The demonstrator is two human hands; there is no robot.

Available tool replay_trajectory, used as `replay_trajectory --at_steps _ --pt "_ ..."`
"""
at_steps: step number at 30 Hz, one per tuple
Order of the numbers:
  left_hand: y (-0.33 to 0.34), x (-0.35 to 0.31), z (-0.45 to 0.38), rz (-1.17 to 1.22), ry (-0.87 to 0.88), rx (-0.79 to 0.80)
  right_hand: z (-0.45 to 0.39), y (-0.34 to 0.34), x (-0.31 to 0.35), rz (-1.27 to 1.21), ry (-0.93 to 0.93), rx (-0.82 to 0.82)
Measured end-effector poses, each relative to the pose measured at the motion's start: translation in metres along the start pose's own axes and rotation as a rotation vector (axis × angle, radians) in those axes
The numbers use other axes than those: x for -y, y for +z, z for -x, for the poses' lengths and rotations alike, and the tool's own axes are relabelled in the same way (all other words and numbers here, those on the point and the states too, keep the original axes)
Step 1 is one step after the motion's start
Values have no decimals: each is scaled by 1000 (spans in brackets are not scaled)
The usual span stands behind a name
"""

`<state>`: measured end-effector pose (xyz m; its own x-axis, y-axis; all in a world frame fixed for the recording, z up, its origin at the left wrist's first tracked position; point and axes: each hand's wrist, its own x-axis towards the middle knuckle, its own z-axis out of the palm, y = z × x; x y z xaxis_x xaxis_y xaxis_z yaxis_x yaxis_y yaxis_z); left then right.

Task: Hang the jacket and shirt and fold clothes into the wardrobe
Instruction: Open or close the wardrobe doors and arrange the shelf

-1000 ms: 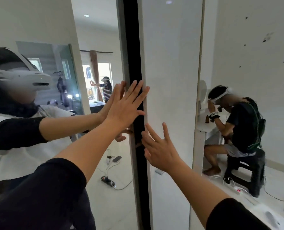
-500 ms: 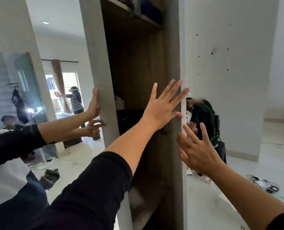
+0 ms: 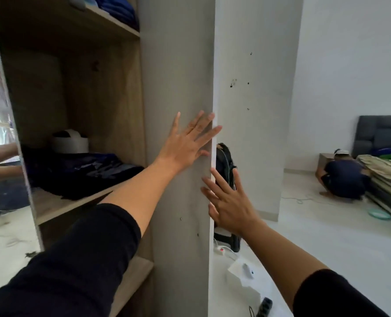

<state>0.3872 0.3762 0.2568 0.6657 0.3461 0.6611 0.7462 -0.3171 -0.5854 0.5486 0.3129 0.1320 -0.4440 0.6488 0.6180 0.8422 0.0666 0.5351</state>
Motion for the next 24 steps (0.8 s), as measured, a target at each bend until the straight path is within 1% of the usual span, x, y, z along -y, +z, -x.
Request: replay_trajectory --at_steps 4,8,12,16,20,24 --pt "13 -29 -33 72 -61 37 6 29 -39 -37 4 76" --pt "32 -49 -64 74 -116 109 2 57 -69 -78 21 99" --pt "52 -65 -100 52 -122 177 -4 89 -90 -109 57 129" --pt "79 -76 -126 60 -124 216 -16 123 -105 -71 63 134" --pt "113 -72 -150 23 -113 237 -33 152 -116 -51 71 142" --pt "149 -56 -168 47 -185 248 -51 175 -134 -10 82 189"
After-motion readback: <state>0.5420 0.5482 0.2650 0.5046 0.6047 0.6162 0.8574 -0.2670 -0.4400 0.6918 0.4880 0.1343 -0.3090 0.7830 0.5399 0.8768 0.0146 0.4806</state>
